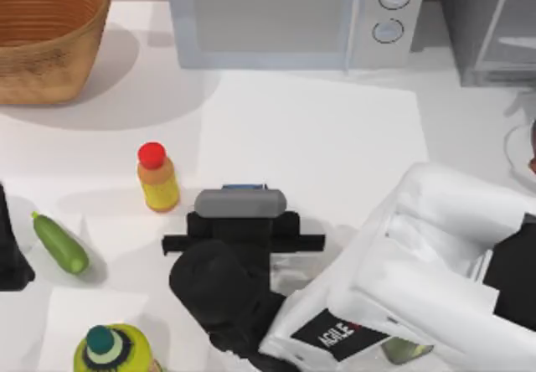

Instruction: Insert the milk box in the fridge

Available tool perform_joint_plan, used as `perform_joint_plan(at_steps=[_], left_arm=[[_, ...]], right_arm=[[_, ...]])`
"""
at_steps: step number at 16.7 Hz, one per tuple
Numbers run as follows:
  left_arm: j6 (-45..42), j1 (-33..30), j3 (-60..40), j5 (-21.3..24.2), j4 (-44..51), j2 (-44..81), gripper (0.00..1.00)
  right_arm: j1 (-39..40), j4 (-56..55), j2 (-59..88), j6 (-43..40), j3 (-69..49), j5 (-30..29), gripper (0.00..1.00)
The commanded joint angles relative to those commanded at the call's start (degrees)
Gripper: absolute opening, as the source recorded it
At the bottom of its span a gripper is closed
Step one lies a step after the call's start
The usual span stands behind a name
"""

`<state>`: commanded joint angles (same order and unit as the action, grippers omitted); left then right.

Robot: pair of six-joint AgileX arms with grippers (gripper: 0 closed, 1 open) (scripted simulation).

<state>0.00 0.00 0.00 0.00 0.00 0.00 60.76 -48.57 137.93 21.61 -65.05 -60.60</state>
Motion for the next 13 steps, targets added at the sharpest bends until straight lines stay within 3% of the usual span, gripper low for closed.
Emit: perform_joint_plan(at_steps=[2,13], left_arm=[[0.0,0.0,0.0,0.0,0.0,0.0,1.0],[0.0,0.0,0.0,0.0,0.0,0.0,1.0]], right_arm=[[0.0,0.0,0.0,0.0,0.0,0.0,0.0],[-0.4,1.1,-1.2,0.1,0.6,-0.5,0.0]])
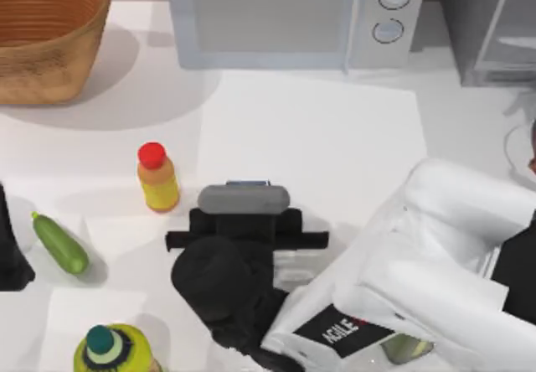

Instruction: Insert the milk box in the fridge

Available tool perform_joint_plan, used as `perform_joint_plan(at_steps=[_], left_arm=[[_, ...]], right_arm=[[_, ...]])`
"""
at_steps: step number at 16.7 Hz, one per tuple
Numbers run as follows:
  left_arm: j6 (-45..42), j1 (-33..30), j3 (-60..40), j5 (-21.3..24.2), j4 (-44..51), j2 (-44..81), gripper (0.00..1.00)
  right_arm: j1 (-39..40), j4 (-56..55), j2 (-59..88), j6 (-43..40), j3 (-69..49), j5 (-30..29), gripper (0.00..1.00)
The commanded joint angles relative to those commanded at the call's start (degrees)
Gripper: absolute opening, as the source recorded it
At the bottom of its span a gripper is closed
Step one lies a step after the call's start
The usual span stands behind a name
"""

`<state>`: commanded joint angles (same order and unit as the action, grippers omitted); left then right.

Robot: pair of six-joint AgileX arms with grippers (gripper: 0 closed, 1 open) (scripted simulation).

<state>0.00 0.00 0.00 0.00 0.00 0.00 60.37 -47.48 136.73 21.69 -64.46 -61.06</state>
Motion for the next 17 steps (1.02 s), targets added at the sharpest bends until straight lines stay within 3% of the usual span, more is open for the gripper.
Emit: perform_joint_plan(at_steps=[17], left_arm=[[0.0,0.0,0.0,0.0,0.0,0.0,1.0]], right_arm=[[0.6,27.1,-22.4,0.2,-5.1,0.8,0.0]])
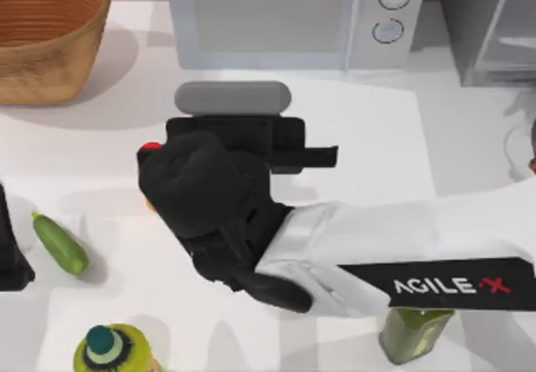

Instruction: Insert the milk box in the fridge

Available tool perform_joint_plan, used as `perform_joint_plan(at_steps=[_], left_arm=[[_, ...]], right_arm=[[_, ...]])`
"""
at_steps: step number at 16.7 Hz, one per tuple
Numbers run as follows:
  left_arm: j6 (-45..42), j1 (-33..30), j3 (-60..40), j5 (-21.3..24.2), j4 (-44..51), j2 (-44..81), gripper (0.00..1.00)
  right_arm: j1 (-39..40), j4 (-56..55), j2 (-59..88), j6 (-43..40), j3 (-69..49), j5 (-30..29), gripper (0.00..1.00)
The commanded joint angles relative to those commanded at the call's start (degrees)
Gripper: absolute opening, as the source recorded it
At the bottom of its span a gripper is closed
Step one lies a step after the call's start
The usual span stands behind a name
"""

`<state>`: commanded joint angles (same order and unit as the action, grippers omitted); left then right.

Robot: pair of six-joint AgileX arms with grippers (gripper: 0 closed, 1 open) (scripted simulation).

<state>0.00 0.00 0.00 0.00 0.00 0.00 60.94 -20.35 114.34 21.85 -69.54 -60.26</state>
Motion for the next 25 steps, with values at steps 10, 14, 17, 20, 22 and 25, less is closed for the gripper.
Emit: perform_joint_plan(at_steps=[10,14,17,20,22,25], left_arm=[[0.0,0.0,0.0,0.0,0.0,0.0,1.0],[0.0,0.0,0.0,0.0,0.0,0.0,1.0],[0.0,0.0,0.0,0.0,0.0,0.0,1.0],[0.0,0.0,0.0,0.0,0.0,0.0,1.0],[0.0,0.0,0.0,0.0,0.0,0.0,1.0],[0.0,0.0,0.0,0.0,0.0,0.0,1.0]], right_arm=[[-7.3,6.6,-8.5,-3.6,12.3,12.0,0.0],[-17.8,11.0,-25.9,-6.5,29.1,27.8,0.0],[-25.9,12.5,-44.9,-7.8,42.4,38.3,0.0],[-34.8,12.9,-67.2,-9.0,53.2,46.0,0.0],[-40.8,13.3,-80.9,-10.4,58.3,49.6,0.0],[-49.5,14.9,-97.2,-13.8,63.3,53.6,0.0]])
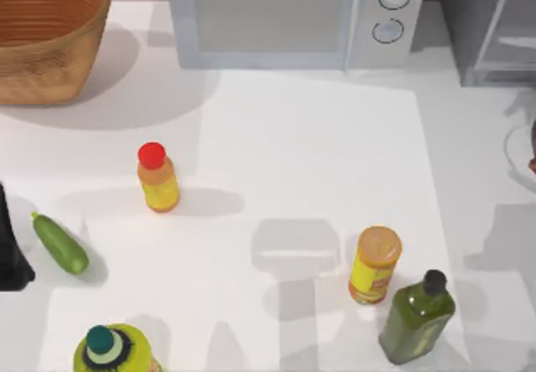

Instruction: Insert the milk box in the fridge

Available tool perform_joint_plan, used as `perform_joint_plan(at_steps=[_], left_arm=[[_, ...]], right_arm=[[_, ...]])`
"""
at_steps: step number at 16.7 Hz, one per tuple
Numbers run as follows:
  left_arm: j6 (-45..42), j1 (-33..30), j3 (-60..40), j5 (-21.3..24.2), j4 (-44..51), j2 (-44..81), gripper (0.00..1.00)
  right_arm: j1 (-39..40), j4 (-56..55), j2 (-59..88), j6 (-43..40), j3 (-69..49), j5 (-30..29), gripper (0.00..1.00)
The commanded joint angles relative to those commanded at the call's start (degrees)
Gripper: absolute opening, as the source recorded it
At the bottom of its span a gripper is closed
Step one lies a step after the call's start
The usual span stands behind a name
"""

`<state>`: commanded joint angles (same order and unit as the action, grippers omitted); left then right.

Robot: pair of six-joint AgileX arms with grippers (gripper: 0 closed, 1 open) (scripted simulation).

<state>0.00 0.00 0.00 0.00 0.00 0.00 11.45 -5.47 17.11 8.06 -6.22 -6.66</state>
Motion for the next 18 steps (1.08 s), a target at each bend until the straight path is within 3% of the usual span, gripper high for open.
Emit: perform_joint_plan(at_steps=[7,14,18], left_arm=[[0.0,0.0,0.0,0.0,0.0,0.0,1.0],[0.0,0.0,0.0,0.0,0.0,0.0,1.0],[0.0,0.0,0.0,0.0,0.0,0.0,1.0]], right_arm=[[-11.4,5.4,-17.1,-8.0,6.2,6.6,0.0],[-11.4,4.9,-16.3,-7.9,5.7,6.7,0.0],[-12.6,-1.5,-7.9,-7.7,0.4,8.1,0.0]])
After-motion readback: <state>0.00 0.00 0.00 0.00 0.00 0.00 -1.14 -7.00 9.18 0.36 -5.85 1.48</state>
